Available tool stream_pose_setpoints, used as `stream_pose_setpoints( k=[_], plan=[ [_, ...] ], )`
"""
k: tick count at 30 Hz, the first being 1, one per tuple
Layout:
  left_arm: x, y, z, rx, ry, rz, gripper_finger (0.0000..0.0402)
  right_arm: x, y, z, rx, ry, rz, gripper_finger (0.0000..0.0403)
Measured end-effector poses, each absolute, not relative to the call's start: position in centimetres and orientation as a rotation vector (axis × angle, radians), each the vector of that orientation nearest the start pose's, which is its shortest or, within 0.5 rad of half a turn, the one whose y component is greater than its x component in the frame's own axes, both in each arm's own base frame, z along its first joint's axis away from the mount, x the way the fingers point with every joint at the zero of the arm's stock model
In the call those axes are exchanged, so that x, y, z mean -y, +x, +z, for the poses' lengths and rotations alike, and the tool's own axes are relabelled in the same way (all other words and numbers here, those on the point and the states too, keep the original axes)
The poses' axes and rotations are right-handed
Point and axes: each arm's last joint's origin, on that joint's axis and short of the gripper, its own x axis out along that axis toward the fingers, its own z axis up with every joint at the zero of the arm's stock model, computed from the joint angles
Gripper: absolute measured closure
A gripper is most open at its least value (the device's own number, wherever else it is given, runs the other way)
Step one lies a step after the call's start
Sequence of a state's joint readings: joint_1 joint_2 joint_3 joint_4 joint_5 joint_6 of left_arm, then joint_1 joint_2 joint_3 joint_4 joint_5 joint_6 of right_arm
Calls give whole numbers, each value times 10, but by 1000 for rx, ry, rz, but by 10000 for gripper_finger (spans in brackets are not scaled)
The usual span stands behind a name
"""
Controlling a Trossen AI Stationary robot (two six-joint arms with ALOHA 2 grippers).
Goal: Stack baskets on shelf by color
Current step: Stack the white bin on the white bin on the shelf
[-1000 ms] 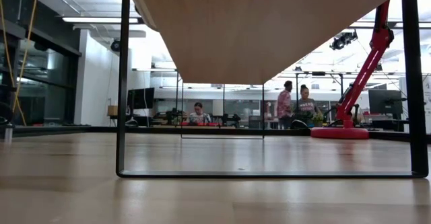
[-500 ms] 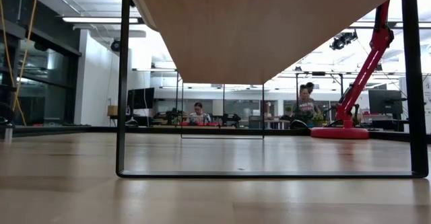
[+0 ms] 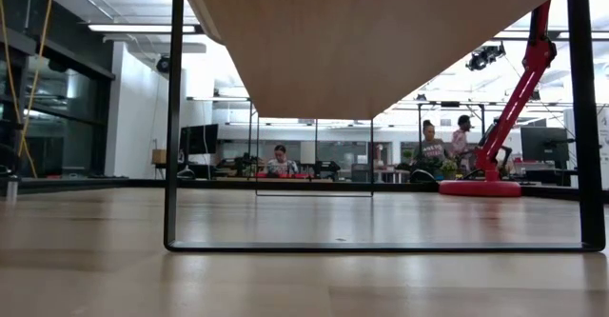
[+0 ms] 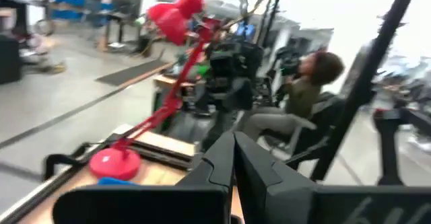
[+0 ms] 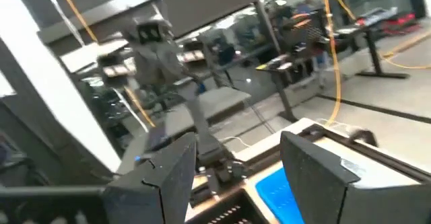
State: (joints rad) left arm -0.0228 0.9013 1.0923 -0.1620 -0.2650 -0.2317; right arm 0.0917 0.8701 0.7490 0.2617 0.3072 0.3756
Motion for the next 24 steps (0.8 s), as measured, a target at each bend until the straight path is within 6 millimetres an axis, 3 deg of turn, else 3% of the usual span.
stream_pose_setpoints(
  k=[5, 9, 24],
  plan=[
    [5, 179, 369, 173, -279, 167, 401, -10, 195, 349, 179, 401, -159, 199],
    [6, 170, 349, 293, -315, 107, 401, -10, 195, 349, 180, 409, -159, 199],
    [5, 161, 346, 289, -292, 138, 390, -10, 195, 349, 179, 409, -157, 199]
  ],
)
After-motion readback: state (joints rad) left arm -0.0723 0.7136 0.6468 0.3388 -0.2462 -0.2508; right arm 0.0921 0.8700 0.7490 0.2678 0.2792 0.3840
